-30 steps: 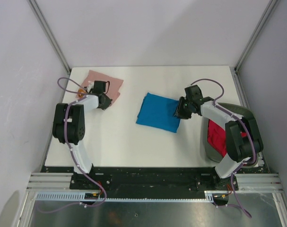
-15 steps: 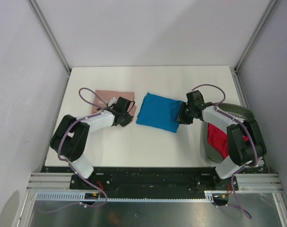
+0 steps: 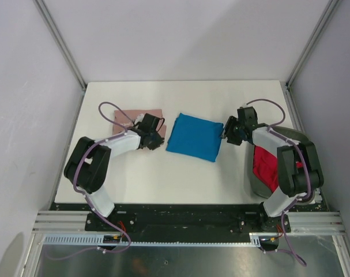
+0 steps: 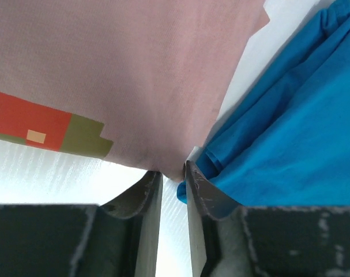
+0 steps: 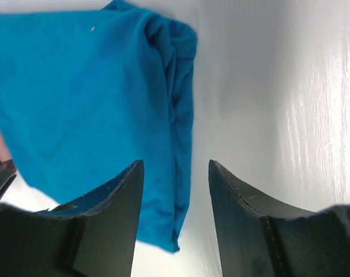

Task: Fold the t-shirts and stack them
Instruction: Put the neatly folded tshirt into the corner of the board with both arms

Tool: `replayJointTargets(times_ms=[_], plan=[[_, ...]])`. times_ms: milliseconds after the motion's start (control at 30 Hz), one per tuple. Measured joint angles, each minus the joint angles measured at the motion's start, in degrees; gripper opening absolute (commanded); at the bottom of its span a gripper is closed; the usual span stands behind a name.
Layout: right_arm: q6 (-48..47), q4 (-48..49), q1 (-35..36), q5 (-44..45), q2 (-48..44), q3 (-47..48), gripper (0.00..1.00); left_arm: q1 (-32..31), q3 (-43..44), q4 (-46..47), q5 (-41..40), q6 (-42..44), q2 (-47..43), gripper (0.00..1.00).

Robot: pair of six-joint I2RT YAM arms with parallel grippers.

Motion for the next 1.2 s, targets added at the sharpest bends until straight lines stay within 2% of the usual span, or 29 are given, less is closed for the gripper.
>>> replayJointTargets(times_ms=[233,467,733,1200], plan=[[0.24,6.43,-0.59,0.33,8.22,1.2,0.55,-0.17,0.02,-0.02,4.74,6.27,-0.17,0.33],[1.16,11.65,-1.81,1.55,8.9,2.01,0.55,-1.99,-0.79,0.13,7.45,10.86,-4.92,0.32],[4.15,16.72,-4.22,0.68,11.52,2.45,0.57,-3.41,-2.36,0.42,9.84,13.11,-7.08,0.31],[7.8,18.82,-4.39,-2.27,14.47,4.28,0.57,-4.79,-2.75,0.39,11.39,14.27,-6.82,0.29]])
